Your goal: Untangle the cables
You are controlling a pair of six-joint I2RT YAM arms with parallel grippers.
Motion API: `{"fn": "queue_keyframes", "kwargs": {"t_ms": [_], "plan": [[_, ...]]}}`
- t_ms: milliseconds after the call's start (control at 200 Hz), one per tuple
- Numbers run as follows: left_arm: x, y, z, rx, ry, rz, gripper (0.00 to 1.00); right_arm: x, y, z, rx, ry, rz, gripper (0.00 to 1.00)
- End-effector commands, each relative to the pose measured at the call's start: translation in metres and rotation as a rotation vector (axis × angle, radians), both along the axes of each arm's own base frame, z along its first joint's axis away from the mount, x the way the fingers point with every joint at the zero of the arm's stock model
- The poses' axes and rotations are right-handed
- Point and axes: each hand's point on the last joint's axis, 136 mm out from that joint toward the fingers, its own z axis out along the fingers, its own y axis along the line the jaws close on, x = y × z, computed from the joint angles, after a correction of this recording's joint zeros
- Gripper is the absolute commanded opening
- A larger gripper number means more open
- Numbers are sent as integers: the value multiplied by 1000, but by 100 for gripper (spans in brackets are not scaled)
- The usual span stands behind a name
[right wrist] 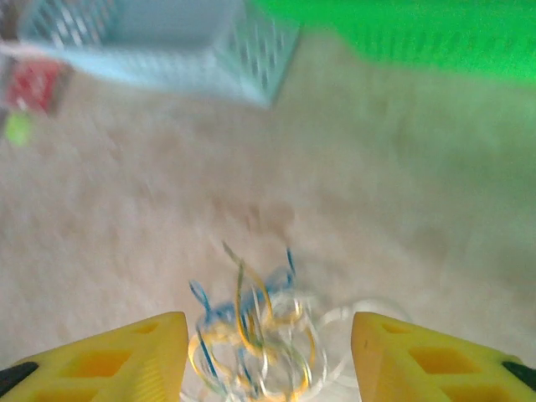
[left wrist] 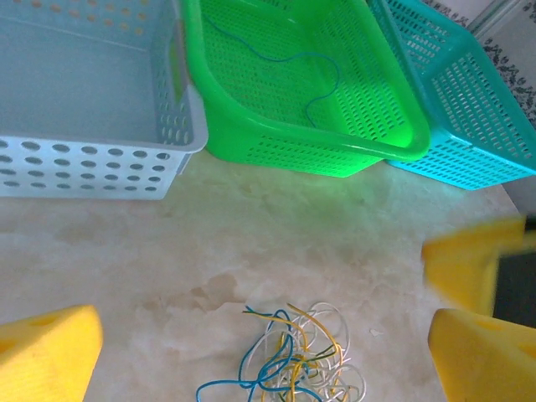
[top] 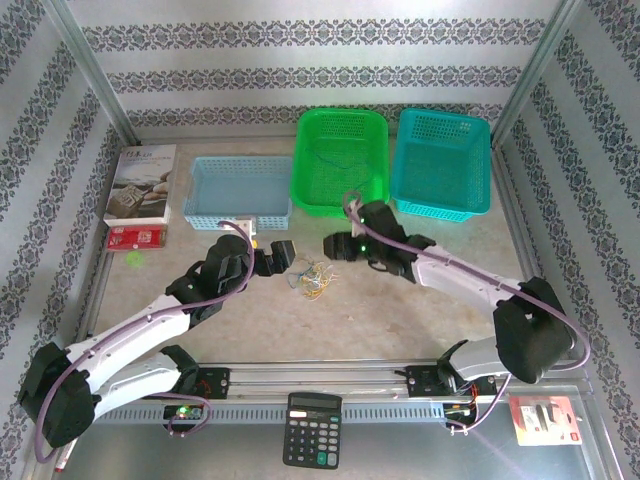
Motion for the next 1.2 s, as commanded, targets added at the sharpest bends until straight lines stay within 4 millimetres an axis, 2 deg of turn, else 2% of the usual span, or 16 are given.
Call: {"fn": "queue_keyframes", "kwargs": {"t_ms": [0,140,315,724,944,1069,1194], "plan": [[-1,6,-12,-15,73,40,100,7,4,5,-8,-94,2,53],[3,3,-12,-35,92,41,100,-2,22,-7,-84,-105,140,52],[5,4,-6,-53,91,48,100,1,31,-17,-149,-98,218,53],[5,7,-1,-57,79,53,100,1,49,-42,-171,-15,311,50],[6,7,3,-62,69,50,100,2,52,-54,-189,17,328,46],[6,6,3,-63,69,48,100,3,53,-57,-191,29,331,39],[5,6,1,-62,73,45,100,2,55,-56,-183,31,339,19]]}}
